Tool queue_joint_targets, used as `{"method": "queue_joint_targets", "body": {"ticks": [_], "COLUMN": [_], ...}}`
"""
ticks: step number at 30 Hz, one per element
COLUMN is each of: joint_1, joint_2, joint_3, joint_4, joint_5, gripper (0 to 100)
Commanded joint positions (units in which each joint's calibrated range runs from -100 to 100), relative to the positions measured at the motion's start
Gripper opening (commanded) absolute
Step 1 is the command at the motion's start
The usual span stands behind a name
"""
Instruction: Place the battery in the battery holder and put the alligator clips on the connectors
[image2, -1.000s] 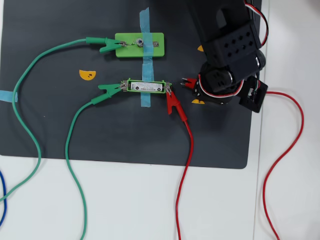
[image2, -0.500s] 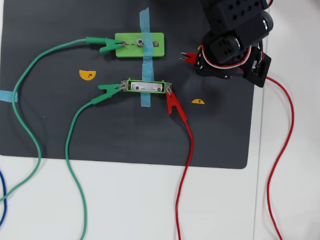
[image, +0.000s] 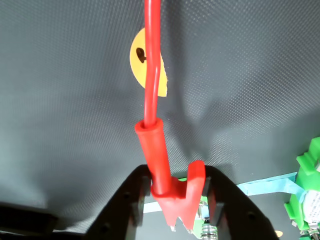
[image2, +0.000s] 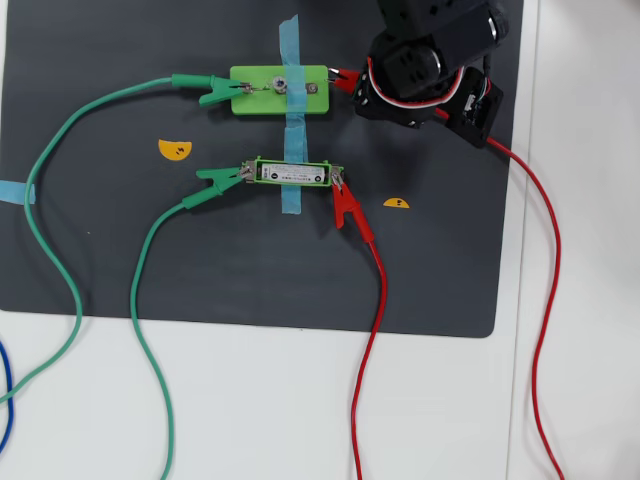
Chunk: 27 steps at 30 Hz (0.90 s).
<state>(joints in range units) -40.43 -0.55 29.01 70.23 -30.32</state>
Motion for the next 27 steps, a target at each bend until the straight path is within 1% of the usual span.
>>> {"method": "queue_joint_targets", "body": {"ticks": [1,4,7,12,15,18,20,27], "joint_1": [0.7,0.5,0.6,0.7,0.7,3.42,5.65,5.34], "joint_2": [-2.47,-2.47,-2.56,-2.64,-2.64,-2.64,-2.64,-1.88], "joint_3": [0.03,0.03,0.2,0.11,-0.33,-0.76,-0.59,-0.59], "joint_4": [-0.39,-0.39,-0.39,-0.39,-0.39,-0.48,-2.8,-3.06], "joint_5": [1.85,2.58,4.5,5.34,5.44,5.18,5.44,5.44], "gripper": [1,1,1,1,1,1,1,1]}}
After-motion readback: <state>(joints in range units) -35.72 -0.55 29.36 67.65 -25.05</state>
